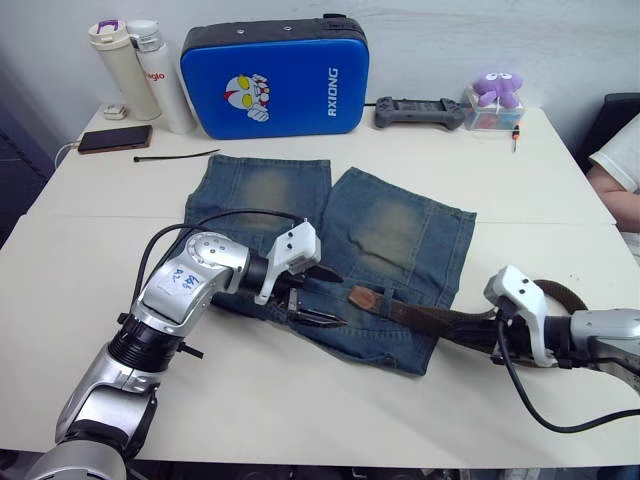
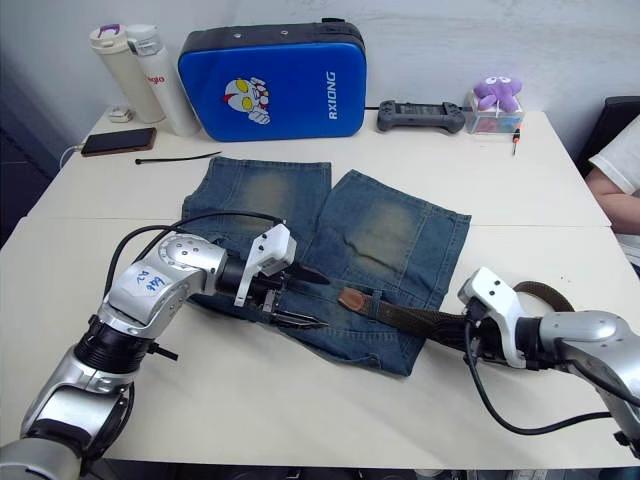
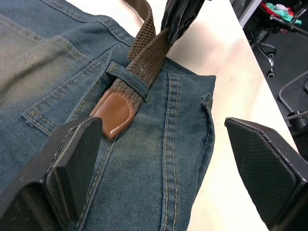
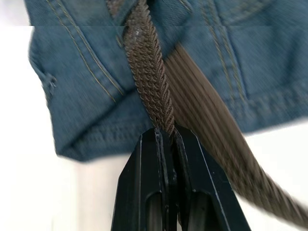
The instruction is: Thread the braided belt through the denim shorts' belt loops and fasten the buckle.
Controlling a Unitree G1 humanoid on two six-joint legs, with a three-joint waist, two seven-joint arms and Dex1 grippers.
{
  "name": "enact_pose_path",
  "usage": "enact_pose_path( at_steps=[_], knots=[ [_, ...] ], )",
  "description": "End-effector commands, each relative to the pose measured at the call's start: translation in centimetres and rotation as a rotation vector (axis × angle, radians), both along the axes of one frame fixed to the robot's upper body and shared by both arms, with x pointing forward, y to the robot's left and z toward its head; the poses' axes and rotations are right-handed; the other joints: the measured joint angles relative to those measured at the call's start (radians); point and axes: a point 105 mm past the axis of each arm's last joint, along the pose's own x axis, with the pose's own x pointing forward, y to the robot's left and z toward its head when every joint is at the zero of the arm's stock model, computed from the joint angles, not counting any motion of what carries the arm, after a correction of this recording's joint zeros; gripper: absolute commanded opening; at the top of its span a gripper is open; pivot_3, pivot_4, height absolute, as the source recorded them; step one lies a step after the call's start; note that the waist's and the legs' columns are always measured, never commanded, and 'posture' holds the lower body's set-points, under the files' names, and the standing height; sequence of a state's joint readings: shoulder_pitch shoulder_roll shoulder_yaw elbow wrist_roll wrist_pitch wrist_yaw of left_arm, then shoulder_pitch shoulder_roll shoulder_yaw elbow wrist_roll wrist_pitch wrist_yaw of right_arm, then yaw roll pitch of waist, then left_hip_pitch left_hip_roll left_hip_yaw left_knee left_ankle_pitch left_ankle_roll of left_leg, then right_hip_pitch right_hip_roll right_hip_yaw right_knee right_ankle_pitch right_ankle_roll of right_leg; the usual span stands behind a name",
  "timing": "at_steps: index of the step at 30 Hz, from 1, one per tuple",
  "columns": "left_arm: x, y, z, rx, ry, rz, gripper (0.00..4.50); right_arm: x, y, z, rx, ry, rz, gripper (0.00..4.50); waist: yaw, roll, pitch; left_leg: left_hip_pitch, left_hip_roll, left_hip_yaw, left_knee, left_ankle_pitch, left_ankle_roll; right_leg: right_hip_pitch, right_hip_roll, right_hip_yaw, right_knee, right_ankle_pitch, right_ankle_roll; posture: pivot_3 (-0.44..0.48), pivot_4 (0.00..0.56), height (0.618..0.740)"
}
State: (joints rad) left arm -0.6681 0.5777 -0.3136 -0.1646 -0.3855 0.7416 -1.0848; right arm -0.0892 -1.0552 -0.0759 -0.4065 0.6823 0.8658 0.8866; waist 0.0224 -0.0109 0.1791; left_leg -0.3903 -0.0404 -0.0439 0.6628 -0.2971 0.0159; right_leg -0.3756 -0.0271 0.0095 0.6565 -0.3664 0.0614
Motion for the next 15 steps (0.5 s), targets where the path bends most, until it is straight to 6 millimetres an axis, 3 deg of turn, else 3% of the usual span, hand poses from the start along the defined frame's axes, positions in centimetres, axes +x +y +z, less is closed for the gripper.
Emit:
enact_pose_path(
  at_steps=[1,10,15],
  knots=[
    [-0.3,0.1,0.9,-0.02,-0.041,0.004,4.5,0.6,1.2,0.2,0.037,0.028,0.032,0.05,-0.001,0.0,0.0,0.0,0.0,0.0,0.0,0.0,0.0,0.0,0.0,0.0,0.0,0.0,0.0,0.0,0.15,0.739],
    [-0.2,0.6,1.0,-0.018,-0.042,0.033,4.5,2.8,4.0,1.1,0.071,0.002,0.042,0.05,-0.001,0.0,0.0,0.0,0.0,0.0,0.0,0.001,-0.002,-0.001,0.0,0.0,0.001,0.0,0.0,0.0,0.15,0.739],
    [0.0,1.1,1.3,-0.017,-0.045,0.037,4.5,3.7,4.1,1.8,0.069,-0.055,0.0,0.05,-0.001,0.0,0.0,-0.001,0.0,0.0,0.0,0.001,-0.002,-0.001,0.0,0.0,0.0,0.0,0.0,0.0,0.15,0.739]
  ],
)
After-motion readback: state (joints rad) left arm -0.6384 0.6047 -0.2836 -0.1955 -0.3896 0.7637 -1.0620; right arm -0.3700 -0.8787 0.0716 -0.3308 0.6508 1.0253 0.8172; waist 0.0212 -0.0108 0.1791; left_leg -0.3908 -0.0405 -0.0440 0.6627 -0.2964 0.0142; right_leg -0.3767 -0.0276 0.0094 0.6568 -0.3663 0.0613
